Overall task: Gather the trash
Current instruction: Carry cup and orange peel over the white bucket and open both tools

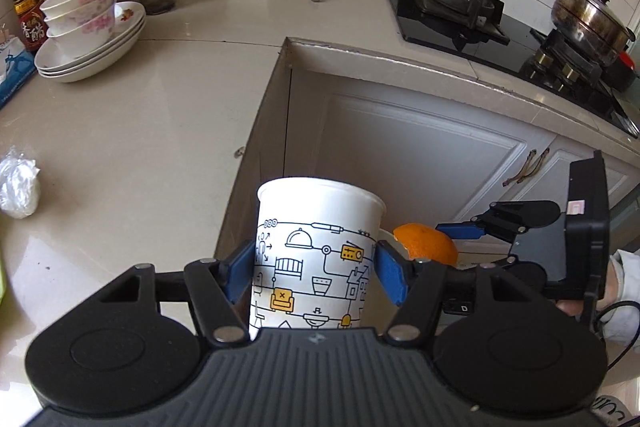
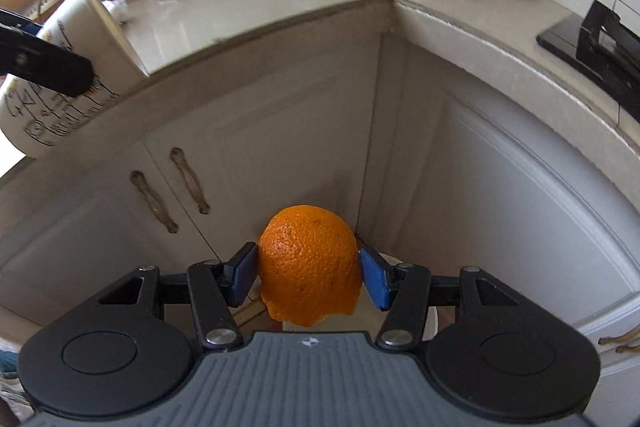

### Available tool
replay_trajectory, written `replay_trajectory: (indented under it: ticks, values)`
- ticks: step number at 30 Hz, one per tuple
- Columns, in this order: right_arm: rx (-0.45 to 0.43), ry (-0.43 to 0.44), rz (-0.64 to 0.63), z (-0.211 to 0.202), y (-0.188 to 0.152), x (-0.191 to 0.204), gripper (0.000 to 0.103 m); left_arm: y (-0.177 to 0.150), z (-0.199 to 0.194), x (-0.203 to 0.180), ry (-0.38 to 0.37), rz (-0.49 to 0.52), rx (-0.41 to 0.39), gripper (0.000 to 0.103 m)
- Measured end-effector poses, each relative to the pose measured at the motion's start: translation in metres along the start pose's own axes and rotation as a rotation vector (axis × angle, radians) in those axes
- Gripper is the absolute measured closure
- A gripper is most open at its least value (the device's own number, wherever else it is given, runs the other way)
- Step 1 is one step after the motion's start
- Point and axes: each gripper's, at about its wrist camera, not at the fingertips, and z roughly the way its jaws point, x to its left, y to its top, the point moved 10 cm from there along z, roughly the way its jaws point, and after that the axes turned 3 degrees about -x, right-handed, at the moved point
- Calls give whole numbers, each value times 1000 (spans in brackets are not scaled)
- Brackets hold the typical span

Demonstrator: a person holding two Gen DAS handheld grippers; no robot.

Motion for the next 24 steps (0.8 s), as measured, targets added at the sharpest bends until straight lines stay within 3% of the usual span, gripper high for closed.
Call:
replay_trajectory:
  ticks: [3, 5, 7, 18, 24]
  values:
    - [10, -12, 32, 11, -10, -15, 39, -2, 11, -7, 0, 4, 23, 40]
    - [2, -7, 41, 13, -12, -18, 29, -3, 17, -12, -9, 7, 35, 40]
    - [-25, -15, 45, 10, -11, -20, 8, -5, 22, -17, -15, 15, 46, 40]
    - [-23, -31, 55, 2, -12, -27, 6, -10, 65, -51, -63, 86, 77, 40]
    - [-18, -41, 53, -11, -25, -31, 2, -16, 109, -73, -74, 135, 100, 39]
